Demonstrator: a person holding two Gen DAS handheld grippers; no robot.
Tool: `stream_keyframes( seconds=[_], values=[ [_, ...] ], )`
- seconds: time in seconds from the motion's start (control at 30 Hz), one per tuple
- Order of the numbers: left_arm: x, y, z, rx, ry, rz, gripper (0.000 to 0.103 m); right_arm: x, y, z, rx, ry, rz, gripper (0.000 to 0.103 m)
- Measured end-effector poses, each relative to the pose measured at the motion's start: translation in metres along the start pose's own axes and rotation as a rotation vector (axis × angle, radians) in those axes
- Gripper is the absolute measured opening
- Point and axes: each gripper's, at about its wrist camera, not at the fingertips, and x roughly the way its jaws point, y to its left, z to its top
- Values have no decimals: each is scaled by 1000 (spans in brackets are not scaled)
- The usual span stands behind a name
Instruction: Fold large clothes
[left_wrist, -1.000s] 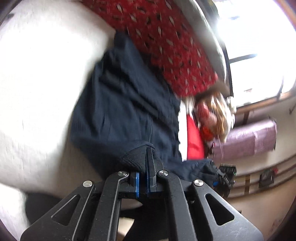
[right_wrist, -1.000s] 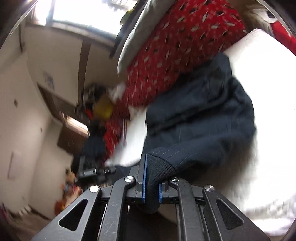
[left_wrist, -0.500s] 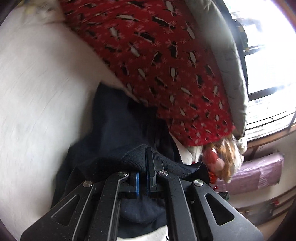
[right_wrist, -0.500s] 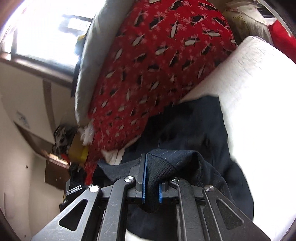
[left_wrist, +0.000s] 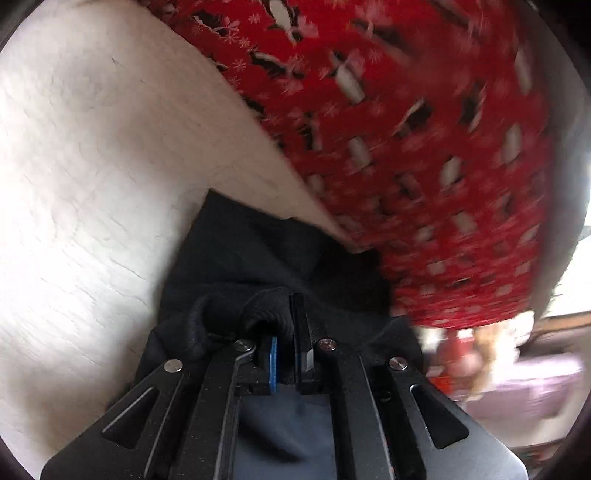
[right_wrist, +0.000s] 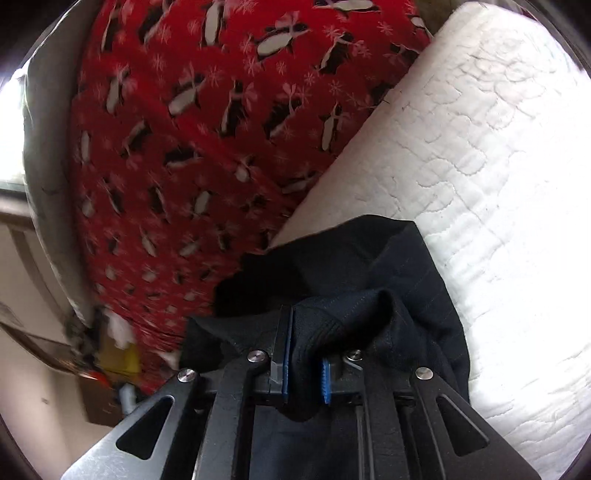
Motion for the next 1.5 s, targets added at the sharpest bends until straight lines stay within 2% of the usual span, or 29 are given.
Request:
stream_keyframes(
  seconds=[0.07,0.1,0.13,0.17,0.2,0.23,0.3,0.4,0.5,0.6,0.63,0.67,0.7,0.73,0.8,0.87,0.93,1.0,1.03,1.07,1.1,1.13,1.2,1.27,1.33,1.37,1.43,1.5],
  values=[
    [-15,5,2,-41,9,-108,6,-14,-1,1,12,-20,73,20],
    [-22,6,3,-44,1,-136,8,-22,-2,2,18,-36,110,23],
    [-31,5,4,-24,-21,-131,13,-32,-4,2,26,-59,146,30],
    [-40,4,7,-2,-59,-95,17,-40,-6,2,35,-89,168,39],
    [-50,4,9,9,-103,-56,27,-50,-9,2,41,-125,171,43],
    [-62,6,11,5,-141,-48,40,-57,-11,2,43,-153,162,46],
    [-72,9,8,22,-157,-61,50,-62,-13,1,26,-160,97,47],
    [-60,6,-5,141,-74,64,50,-57,-4,-2,-79,-131,-40,47],
    [-34,8,-18,214,22,135,50,-42,11,-2,-189,-120,-152,48],
    [-15,4,-27,250,54,193,50,-17,28,-3,-306,-106,-273,52],
    [-12,0,-31,283,38,220,48,-8,32,-4,-336,-90,-305,52],
    [-12,-6,-35,337,7,251,41,-1,35,-4,-355,-71,-329,46],
    [-12,-12,-36,373,-22,263,16,5,38,-4,-377,-54,-346,32],
    [-16,-16,-37,402,-49,261,10,8,44,-5,-421,-40,-340,6],
    [-22,-18,-32,397,-98,235,6,-1,55,-6,-478,-89,-294,6],
    [-17,-15,-24,402,-129,264,6,-19,56,0,-452,-171,-207,5],
    [-6,-8,-20,391,-125,307,6,-22,38,11,-361,-199,-221,5],
    [8,2,-17,329,-97,317,7,-5,11,19,-287,-124,-307,6],
    [7,6,-16,296,-95,289,8,7,-6,19,-232,-51,-354,7],
    [3,10,-14,263,-86,237,8,9,-12,17,-213,-35,-348,7],
    [-1,12,-12,240,-71,197,11,3,-12,14,-213,-72,-336,10],
    [-6,16,-10,212,-51,147,14,-7,-7,11,-219,-125,-342,19],
    [-17,20,-7,183,-43,79,17,-22,10,7,-262,-219,-384,21],
    [-27,17,-7,202,-47,63,17,-31,33,1,-380,-253,-315,21],
    [-23,4,-8,239,-44,71,17,-23,59,-11,-488,-200,-260,23],
    [-23,-3,-10,262,-38,73,18,-15,68,-18,-528,-160,-243,29],
    [-24,-15,-14,297,-26,100,29,6,83,-31,-590,-61,-266,30],
    [-21,-27,-17,356,-20,144,36,13,85,-36,-592,-39,-264,30]
  ],
)
